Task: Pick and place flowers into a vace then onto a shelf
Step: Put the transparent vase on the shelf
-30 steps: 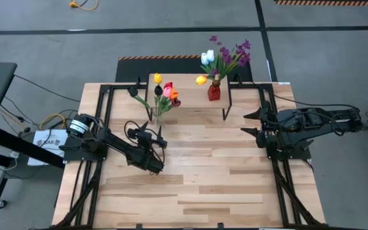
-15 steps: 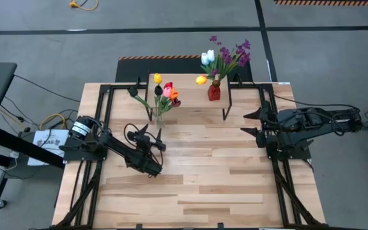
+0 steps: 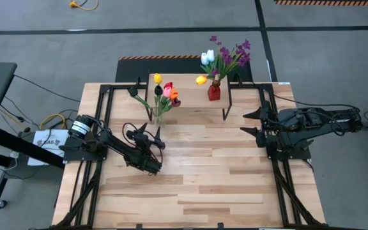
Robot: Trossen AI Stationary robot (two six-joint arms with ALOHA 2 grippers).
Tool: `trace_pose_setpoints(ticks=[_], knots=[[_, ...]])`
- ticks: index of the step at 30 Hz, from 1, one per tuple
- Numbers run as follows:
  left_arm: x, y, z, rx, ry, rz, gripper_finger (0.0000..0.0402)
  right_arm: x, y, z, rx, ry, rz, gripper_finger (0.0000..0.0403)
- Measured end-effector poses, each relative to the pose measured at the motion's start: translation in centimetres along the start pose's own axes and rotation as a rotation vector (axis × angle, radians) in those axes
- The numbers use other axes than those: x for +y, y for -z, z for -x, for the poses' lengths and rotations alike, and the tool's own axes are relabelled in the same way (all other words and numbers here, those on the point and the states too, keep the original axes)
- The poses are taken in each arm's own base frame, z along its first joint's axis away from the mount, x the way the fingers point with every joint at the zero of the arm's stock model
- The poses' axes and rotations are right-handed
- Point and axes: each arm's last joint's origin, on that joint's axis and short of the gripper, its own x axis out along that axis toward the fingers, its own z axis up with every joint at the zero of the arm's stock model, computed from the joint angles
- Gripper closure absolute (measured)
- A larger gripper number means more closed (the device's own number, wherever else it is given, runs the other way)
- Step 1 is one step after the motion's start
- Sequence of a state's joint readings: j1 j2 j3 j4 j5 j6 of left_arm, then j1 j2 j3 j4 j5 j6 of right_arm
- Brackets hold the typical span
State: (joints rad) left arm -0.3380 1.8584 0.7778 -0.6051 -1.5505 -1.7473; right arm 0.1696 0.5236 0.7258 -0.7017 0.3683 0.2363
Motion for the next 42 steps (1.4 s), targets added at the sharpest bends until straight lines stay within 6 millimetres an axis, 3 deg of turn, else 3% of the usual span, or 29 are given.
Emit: trace_pose_setpoints(ticks=[11, 17, 21, 25, 29, 32, 37, 42], knots=[[-0.7, -0.8, -0.1, 0.0, -0.005, -0.009, 0.0091, 0.0, 0.0, 0.0, 0.001, 0.001, 0.005, 0.0135], [-0.6, -2.6, 0.1, 0.012, -0.004, -0.036, 0.0091, 0.0, 0.0, 0.0, 0.001, 0.001, 0.005, 0.0135], [0.3, -3.8, 0.8, 0.023, 0.016, -0.067, 0.0091, 0.0, 0.0, 0.0, 0.001, 0.001, -0.002, 0.0135], [2.1, -6.3, 1.7, 0.027, 0.046, -0.102, 0.0091, 0.0, 0.0, 0.0, 0.001, 0.001, -0.029, 0.0135], [3.3, -8.9, 3.7, -0.009, 0.163, -0.015, 0.0091, 0.0, 0.0, 0.0, 0.001, 0.001, -0.062, 0.0135], [3.8, -9.1, 5.0, 0.001, 0.233, 0.073, 0.0091, 0.0, 0.0, 0.0, 0.001, -0.002, -0.077, 0.0135], [2.2, -7.5, 7.2, 0.053, 0.297, 0.094, 0.0091, 0.0, 0.0, 0.0, 0.003, -0.003, -0.076, 0.0135], [0.0, -8.0, 9.0, 0.229, 0.361, -0.006, 0.0095, 0.1, 0.1, 0.0, 0.011, -0.021, -0.071, 0.0135]])
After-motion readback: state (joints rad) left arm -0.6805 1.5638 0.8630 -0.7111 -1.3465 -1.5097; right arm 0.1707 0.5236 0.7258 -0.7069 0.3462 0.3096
